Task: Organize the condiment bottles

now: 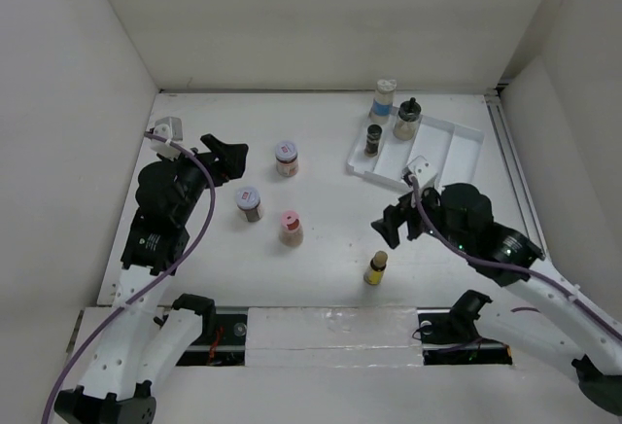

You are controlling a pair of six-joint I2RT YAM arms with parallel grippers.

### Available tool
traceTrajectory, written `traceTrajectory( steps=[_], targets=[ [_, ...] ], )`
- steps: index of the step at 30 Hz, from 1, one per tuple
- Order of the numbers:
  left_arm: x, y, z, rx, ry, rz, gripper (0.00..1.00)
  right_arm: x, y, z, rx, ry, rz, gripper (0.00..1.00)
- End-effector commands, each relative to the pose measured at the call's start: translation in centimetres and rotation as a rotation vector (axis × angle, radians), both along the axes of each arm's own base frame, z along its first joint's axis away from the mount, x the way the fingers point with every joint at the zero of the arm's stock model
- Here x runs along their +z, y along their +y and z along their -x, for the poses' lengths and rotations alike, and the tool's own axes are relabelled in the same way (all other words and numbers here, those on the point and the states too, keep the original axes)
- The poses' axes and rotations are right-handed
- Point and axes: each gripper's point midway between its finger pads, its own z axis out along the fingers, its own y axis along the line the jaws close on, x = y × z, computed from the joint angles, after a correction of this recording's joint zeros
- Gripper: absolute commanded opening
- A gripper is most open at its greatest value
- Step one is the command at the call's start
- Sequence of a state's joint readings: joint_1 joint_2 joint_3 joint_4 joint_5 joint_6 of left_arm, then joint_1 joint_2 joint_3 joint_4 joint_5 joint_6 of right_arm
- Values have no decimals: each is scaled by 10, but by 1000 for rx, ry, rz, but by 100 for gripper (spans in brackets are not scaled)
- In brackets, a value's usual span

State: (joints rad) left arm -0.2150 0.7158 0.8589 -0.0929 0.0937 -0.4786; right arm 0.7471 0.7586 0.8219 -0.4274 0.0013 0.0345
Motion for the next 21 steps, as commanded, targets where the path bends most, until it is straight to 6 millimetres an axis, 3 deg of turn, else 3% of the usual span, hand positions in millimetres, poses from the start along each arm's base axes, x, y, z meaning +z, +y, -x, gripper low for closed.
traceTrajectory(
  steps=[1, 2, 8, 11, 21],
  targets=[
    [23, -4, 3, -27, -82, 4, 89, -25, -26, 45, 7, 209, 93, 98],
    [23, -6, 3, -39, -82, 4, 89, -20, -24, 52, 35, 219, 92, 100],
    [26, -4, 6, -37, -93, 6, 89, -54, -24, 77, 83, 401, 173, 95],
    [28, -3, 8, -37, -102, 8, 89, -54, -6, 81, 155, 401, 99, 91],
    [26, -2, 9, -37, -104, -1, 89, -83, 13, 80, 200, 470, 123, 75]
  ],
)
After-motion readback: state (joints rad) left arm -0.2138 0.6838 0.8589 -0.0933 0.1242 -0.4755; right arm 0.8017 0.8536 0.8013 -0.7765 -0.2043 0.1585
